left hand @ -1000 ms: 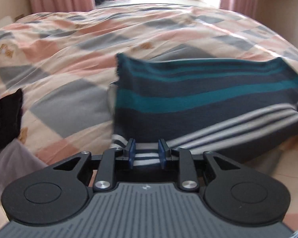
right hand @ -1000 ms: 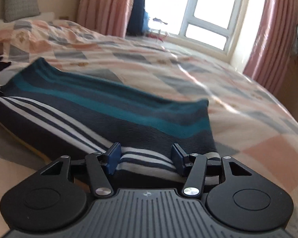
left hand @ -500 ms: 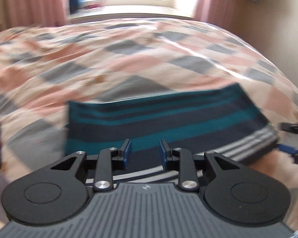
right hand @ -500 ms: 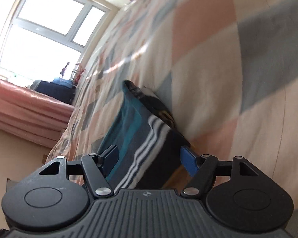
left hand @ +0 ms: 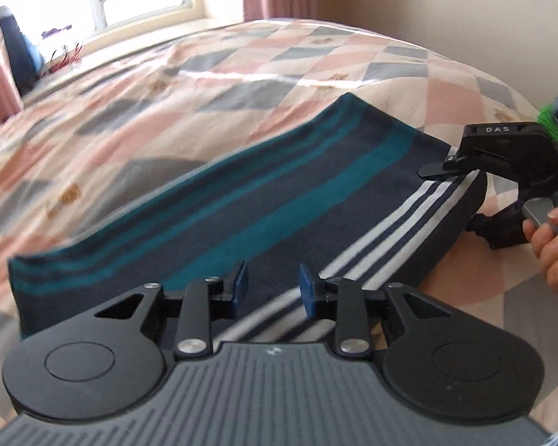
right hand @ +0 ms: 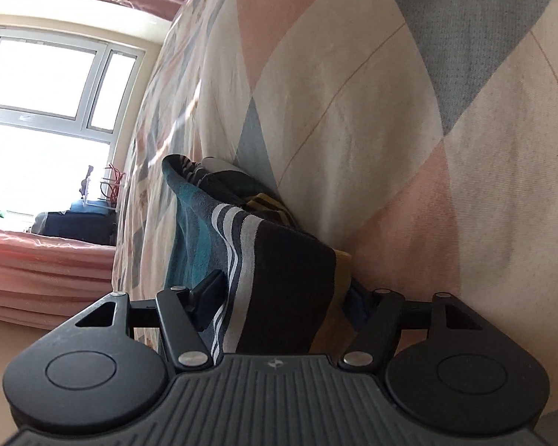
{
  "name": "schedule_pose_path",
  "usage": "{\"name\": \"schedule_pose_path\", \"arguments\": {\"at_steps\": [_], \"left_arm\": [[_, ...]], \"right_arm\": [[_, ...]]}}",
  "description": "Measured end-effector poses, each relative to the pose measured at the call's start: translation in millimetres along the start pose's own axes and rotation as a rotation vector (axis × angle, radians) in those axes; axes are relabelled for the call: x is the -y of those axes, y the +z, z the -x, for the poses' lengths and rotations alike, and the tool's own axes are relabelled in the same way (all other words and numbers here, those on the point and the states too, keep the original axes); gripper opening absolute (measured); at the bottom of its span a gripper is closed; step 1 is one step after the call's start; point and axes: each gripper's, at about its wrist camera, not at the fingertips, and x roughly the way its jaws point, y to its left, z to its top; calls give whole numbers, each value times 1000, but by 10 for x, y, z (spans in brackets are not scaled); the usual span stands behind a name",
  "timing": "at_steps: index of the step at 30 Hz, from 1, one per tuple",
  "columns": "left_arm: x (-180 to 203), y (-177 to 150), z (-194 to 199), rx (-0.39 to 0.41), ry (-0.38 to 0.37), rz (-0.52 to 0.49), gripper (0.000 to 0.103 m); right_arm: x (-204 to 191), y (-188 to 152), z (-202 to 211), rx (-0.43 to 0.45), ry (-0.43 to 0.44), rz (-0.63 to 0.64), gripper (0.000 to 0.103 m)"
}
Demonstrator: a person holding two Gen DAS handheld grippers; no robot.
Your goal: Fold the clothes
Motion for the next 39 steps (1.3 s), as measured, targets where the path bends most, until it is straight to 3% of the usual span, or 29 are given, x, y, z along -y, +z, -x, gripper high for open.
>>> {"name": "schedule_pose_path", "arguments": {"at_steps": [2, 4, 9, 12, 15, 19, 21, 26, 30, 33, 37, 39], "left_arm": [[-56, -54, -92, -53, -66, -57, 24], [-41, -172, -193, -74, -80, -112, 24], [-94, -275, -399, -68, -95, -56, 23], [-240, -209, -294, -63, -130, 33, 22], [-599, -161, 9, -17, -124, 155, 22], [-1204, -245, 340, -21, -42, 275, 19], [-1559, -389, 501, -26, -59, 391, 19], [-2369, -958, 844, 31, -211, 822, 19], [-2671, -1479, 859, 77, -377, 1115, 28], [-2632, -1634, 733, 62, -475, 1207, 30], [-2510, -1634, 511, 37, -589, 1258, 50], [-2480, -1577, 383, 40, -634, 1282, 54]], "right_arm": [[-36, -28, -12, 18, -21, 22, 61], [-103, -66, -31, 31, -58, 57, 55], [-476, -179, 8, 73, -170, 247, 41], [-967, -396, 104, 121, -213, 484, 37], [-1524, -701, 150, 173, -202, 758, 35], [-2189, -1309, 113, 210, -142, 1119, 34], [-2373, -1754, 78, 203, -91, 1319, 33], [-2417, -2924, -148, 156, 41, 1776, 33], [-1988, -3655, -383, 67, 100, 2070, 33], [-1722, -3841, -460, 37, 92, 2153, 33], [-1811, -3737, -314, 108, 110, 2104, 32], [-1855, -3708, -255, 124, 123, 2107, 32]]}}
